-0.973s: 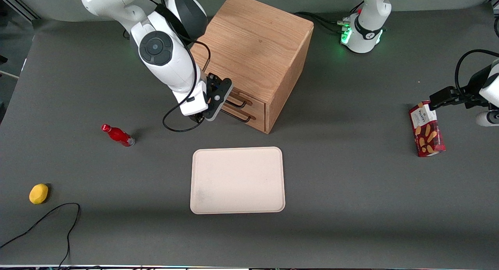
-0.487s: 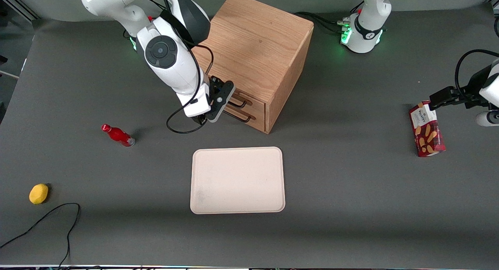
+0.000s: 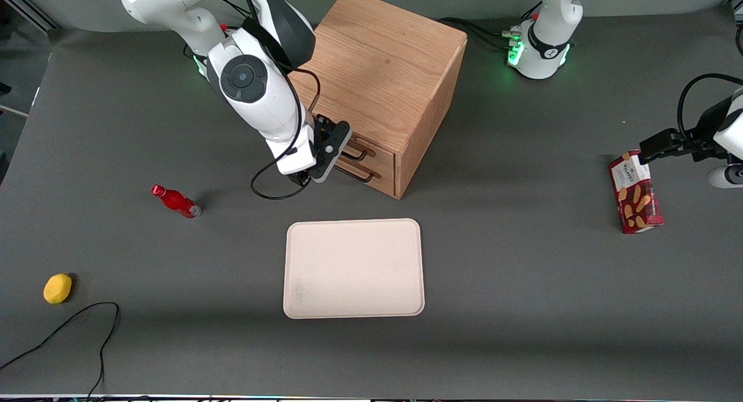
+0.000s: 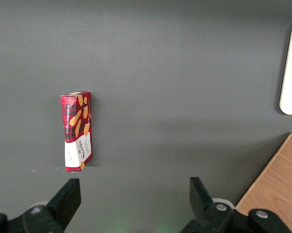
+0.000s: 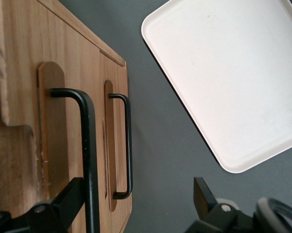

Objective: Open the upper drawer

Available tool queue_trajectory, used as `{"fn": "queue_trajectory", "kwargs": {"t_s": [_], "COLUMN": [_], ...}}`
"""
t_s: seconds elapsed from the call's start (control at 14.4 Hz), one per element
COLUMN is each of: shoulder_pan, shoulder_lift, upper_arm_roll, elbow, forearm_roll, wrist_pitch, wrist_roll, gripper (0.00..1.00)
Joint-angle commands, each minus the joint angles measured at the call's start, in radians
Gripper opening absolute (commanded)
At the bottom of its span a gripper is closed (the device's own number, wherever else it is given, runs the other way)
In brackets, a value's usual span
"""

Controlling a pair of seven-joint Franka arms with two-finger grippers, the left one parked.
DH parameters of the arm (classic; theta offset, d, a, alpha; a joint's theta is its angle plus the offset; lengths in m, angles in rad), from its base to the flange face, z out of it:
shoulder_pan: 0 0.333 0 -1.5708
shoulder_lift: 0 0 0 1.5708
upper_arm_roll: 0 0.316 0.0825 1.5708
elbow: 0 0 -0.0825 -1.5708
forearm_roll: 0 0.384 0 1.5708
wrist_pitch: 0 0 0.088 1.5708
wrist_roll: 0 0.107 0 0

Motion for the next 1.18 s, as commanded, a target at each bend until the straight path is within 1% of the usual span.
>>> {"fn": "queue_trajectory", "kwargs": {"t_s": [0.0,0.49,1.11], "shoulder_pan": [0.001,0.0,-0.002], "shoulder_lift": [-0.016,-0.014,-0.002], "upper_arm_roll": [0.0,0.0,-0.001], "elbow": [-0.033,-0.074,-0.074], "forearm_roll": [0.03,0.024,0.014], "wrist_pitch": [0.033,0.081,0.09], "wrist_roll": [-0.02,-0.021,-0.02], "gripper": [1.0,1.0,1.0]}}
